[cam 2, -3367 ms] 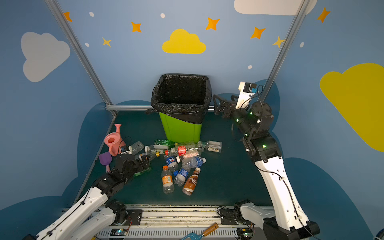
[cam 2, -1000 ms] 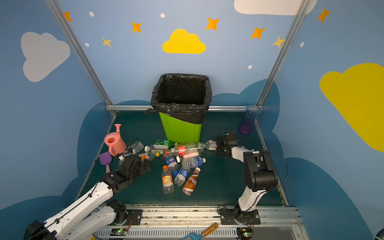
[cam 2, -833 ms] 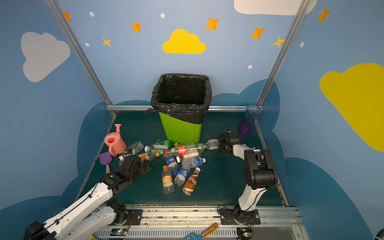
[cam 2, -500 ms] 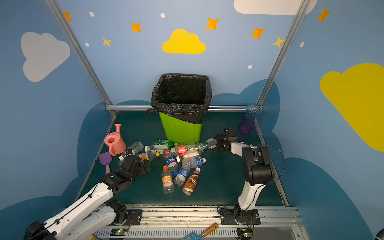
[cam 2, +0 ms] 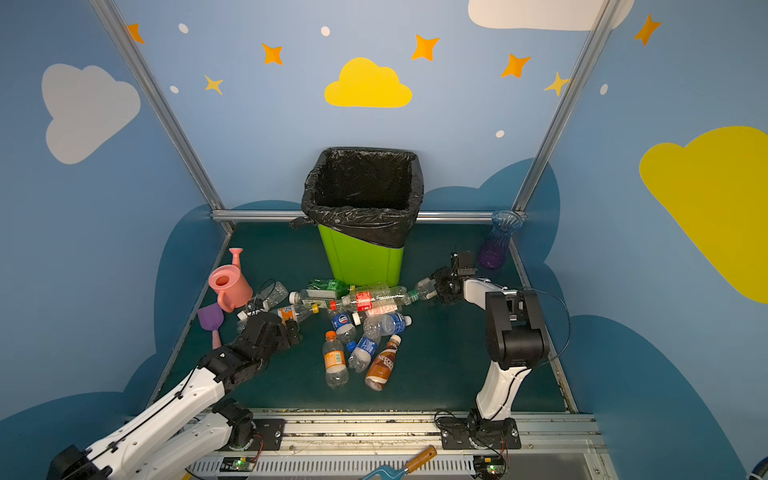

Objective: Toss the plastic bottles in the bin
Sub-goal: 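Raise the clear bottle out of the pile with the right gripper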

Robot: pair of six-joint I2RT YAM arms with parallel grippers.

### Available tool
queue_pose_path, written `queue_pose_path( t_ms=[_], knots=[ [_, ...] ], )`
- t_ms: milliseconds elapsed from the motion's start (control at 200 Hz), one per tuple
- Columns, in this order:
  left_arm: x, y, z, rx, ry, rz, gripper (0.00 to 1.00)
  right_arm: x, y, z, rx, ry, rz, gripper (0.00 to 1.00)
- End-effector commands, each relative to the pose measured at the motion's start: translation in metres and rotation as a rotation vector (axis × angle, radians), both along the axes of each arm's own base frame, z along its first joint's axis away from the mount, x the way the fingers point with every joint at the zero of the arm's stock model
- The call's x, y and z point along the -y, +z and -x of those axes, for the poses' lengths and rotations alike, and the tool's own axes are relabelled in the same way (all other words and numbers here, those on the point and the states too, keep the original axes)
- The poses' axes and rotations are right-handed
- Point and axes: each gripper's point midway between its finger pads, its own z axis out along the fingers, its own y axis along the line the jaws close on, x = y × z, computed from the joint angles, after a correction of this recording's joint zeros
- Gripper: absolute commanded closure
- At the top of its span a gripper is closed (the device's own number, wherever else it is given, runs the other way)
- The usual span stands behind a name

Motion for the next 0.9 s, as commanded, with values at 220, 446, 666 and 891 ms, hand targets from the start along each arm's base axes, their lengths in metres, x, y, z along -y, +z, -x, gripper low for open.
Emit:
queue_pose_path(
  t_ms=[220, 446, 666, 891],
  knots=[
    [-0.004, -0.004, 0.002, 0.009, 0.014, -0.006, 0.0, 0.043, -0.008, 0.05, -0.127, 0.081, 0.181, 0.19],
    [-0.001, -0.003, -0.001, 0.002, 0.0, -0.01, 0.0, 0.049, 0.012, 0.056, -0.128, 0.082, 0.241, 0.05],
    [0.0, -0.011, 0.001, -0.015, -0.002, -0.012, 0.0, 0.043, 0.012, 0.05, -0.161, 0.148, 0.346, 0.03],
    [-0.005, -0.012, 0.004, -0.001, 0.007, -0.021, 0.0, 0.052, -0.006, 0.054, -0.238, 0.221, 0.453, 0.13]
  ],
)
